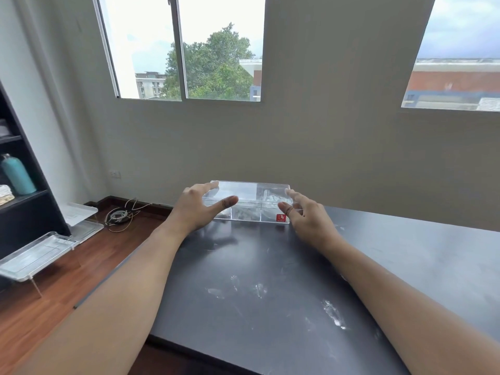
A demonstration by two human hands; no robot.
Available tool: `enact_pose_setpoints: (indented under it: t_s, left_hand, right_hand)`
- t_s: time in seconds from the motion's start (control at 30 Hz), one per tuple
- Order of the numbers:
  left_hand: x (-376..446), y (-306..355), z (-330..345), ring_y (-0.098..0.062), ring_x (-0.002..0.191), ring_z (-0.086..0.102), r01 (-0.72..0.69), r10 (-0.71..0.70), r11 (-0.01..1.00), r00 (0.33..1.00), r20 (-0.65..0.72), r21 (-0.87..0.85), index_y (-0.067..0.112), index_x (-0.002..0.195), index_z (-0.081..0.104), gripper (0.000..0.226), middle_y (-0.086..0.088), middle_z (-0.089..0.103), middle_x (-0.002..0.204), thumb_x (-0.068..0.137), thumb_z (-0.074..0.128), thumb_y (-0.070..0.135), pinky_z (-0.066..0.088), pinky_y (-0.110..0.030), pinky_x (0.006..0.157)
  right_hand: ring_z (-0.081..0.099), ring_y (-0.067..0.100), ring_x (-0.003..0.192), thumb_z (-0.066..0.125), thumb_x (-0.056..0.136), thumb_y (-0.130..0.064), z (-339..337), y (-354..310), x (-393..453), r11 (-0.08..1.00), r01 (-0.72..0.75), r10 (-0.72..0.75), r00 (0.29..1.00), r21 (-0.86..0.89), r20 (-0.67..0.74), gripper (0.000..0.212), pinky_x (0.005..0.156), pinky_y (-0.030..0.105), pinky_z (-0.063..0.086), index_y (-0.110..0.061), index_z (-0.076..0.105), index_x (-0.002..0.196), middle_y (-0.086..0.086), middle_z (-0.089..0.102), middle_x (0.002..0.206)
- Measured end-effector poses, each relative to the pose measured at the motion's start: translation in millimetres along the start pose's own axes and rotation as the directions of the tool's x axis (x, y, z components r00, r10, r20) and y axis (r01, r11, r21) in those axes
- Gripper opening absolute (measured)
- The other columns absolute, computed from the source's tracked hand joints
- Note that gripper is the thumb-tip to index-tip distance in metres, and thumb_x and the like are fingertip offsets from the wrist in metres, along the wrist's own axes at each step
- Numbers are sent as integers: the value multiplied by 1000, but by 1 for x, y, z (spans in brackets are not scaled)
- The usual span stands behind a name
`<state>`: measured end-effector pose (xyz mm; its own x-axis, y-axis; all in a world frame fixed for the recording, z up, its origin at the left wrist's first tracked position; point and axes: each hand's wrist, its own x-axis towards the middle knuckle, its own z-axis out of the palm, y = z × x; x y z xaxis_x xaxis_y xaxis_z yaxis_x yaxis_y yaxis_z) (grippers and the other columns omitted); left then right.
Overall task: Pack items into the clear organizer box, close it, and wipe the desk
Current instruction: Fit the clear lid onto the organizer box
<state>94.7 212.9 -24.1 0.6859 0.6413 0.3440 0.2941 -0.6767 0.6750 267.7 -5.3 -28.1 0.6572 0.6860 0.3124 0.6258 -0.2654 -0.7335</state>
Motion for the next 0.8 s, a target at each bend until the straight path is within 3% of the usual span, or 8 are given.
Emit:
enact_pose_setpoints:
  t_s: [0.17, 0.23, 0.3, 0.4, 0.47, 0.6, 0.7, 0.8]
  left_hand:
    - [0, 0, 0, -16, 141, 46, 2, -2, 1000, 1000, 20, 16, 26, 148, 52, 87, 4, 54, 150, 77, 67, 74, 33, -26, 105]
    - [1, 0, 0, -15, 143, 44, 8, -9, 1000, 1000, 30, 6, 26, 149, 50, 84, 6, 53, 151, 81, 64, 73, 32, -26, 105]
    - [1, 0, -1, -13, 143, 43, 12, -12, 1000, 999, 29, -11, 25, 149, 51, 77, 9, 51, 153, 87, 59, 70, 31, -23, 105]
    - [4, -2, 0, -12, 145, 41, 30, -28, 998, 999, 33, -46, 26, 148, 53, 62, 13, 49, 154, 96, 53, 61, 28, -20, 105]
    - [7, -4, 2, -11, 144, 42, 38, -37, 997, 999, 25, -63, 27, 146, 55, 51, 12, 52, 151, 101, 52, 52, 28, -19, 105]
    - [11, -7, 6, -13, 141, 45, 32, -32, 998, 999, 0, -57, 25, 141, 60, 39, 6, 57, 148, 105, 48, 35, 28, -18, 104]
    - [15, -10, 10, -19, 144, 39, 0, 1, 1000, 998, -66, 16, 24, 140, 61, 43, -3, 50, 153, 102, 46, 38, 28, -31, 116]
    - [12, -2, 14, -20, 146, 34, -63, 72, 990, 995, -71, 123, 26, 139, 61, 55, 0, 47, 154, 92, 37, 44, 27, -42, 120]
  right_hand:
    - [61, 23, 110, 56, 102, -39, 0, 0, -2, 999, 11, -10, 1000, -44, 15, 55, 93, 25, 40, -17, 46, 151, 1, 68, 105]
    - [58, 24, 126, 57, 101, -40, 0, -1, -3, 997, 28, -28, 1000, -67, 5, 55, 101, 26, 40, -15, 47, 150, 8, 66, 132]
    - [57, 23, 129, 57, 101, -42, -1, -3, -5, 995, 39, -41, 999, -87, -28, 53, 100, 25, 40, -15, 54, 146, 9, 65, 136]
    - [64, 14, 97, 54, 102, -43, -1, -3, -6, 997, 65, -70, 991, -49, -113, 37, 89, 30, 50, -18, 72, 122, -3, 73, 99]
    - [60, 12, 86, 52, 102, -44, -2, 0, -4, 994, 89, -98, 980, -62, -172, 34, 79, 30, 48, -20, 75, 102, -7, 69, 88]
    - [60, 19, 105, 54, 102, -40, -1, 2, -3, 971, 169, -201, 959, -168, -198, 29, 90, 37, 49, -17, 72, 103, -1, 64, 113]
    - [57, 20, 123, 53, 102, -40, 2, 2, -4, 933, 248, -287, 951, -261, -120, 34, 104, 39, 44, -19, 69, 122, 0, 58, 138]
    - [40, 17, 144, 48, 103, -47, 8, 6, -2, 892, 308, -319, 947, -330, 21, 47, 119, 40, 31, -22, 57, 142, -2, 51, 152]
